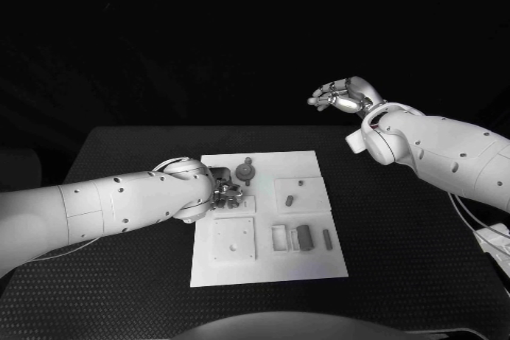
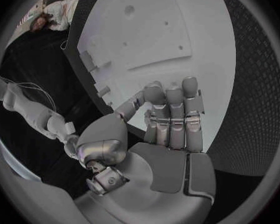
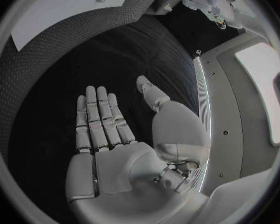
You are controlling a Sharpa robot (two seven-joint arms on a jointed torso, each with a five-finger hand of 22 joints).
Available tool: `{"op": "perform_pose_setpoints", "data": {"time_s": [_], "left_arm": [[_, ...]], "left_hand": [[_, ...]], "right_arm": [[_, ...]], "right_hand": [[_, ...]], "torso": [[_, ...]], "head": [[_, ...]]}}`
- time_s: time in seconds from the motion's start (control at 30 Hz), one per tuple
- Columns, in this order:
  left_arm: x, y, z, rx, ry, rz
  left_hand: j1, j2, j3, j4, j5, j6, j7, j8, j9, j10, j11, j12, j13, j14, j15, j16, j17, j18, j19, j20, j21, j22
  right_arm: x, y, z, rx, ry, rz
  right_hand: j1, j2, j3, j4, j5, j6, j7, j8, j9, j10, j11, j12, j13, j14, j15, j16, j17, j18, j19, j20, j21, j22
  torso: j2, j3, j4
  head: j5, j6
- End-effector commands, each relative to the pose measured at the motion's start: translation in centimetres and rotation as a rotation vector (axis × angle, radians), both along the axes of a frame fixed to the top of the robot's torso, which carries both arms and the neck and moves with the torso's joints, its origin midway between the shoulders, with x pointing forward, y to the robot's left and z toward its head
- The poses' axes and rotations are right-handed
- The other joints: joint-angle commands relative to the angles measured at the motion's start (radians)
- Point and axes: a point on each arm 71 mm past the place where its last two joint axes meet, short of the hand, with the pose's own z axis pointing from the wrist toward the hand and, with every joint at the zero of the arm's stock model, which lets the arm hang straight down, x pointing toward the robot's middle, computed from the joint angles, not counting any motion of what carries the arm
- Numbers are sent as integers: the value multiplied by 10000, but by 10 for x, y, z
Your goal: Assemble the parts on the task board
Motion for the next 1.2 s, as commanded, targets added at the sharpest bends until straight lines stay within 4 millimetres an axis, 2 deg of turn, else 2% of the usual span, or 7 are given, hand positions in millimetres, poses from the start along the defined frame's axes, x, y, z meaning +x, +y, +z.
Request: {"op": "perform_pose_setpoints", "data": {"time_s": [0.03,0.37,0.6,1.2], "left_arm": [[-4,-3,-5,63,271,-131],[-6,-3,-6,196,480,-243],[-6,-1,-6,154,370,-87],[-7,2,-6,193,417,-27]], "left_hand": [[-114,104,259,223,-7,1228,-1154,35,20,-240,-308,65,18,58,11,64,-22,371,84,17,72,243],[-323,209,281,255,-83,1245,-1168,54,55,-262,-315,133,46,58,23,121,-66,388,68,27,123,236],[-459,283,421,213,315,1270,-1187,83,103,-279,-330,219,80,69,33,209,-115,414,36,41,193,236],[-524,317,511,203,408,1310,-1212,123,148,-270,-351,308,122,109,29,281,-137,438,62,36,258,238]], "right_arm": [[-1,1,0,32,59,165],[-1,1,0,29,65,158],[-1,0,0,27,68,150],[0,1,-1,26,80,165]], "right_hand": [[15,76,-71,11,-6,70,23,-46,-16,49,14,-67,-14,-69,7,-66,-13,-121,-82,-8,-43,-6],[29,76,-73,8,-6,70,21,-46,-17,56,14,-74,-26,-80,12,-74,-12,-125,-93,-5,-52,-5],[34,75,-76,9,-6,71,20,-46,-17,60,14,-78,-34,-90,17,-81,-11,-129,-103,-3,-60,-4],[38,79,-85,14,-6,71,19,-46,-19,69,15,-90,-52,-105,25,-93,-7,-137,-124,3,-78,-2]], "torso": [[1,1,-2],[3,-6,0],[0,-2,8],[2,-9,-3]], "head": [[9,-5],[38,-23],[79,-18],[120,-15]]}}
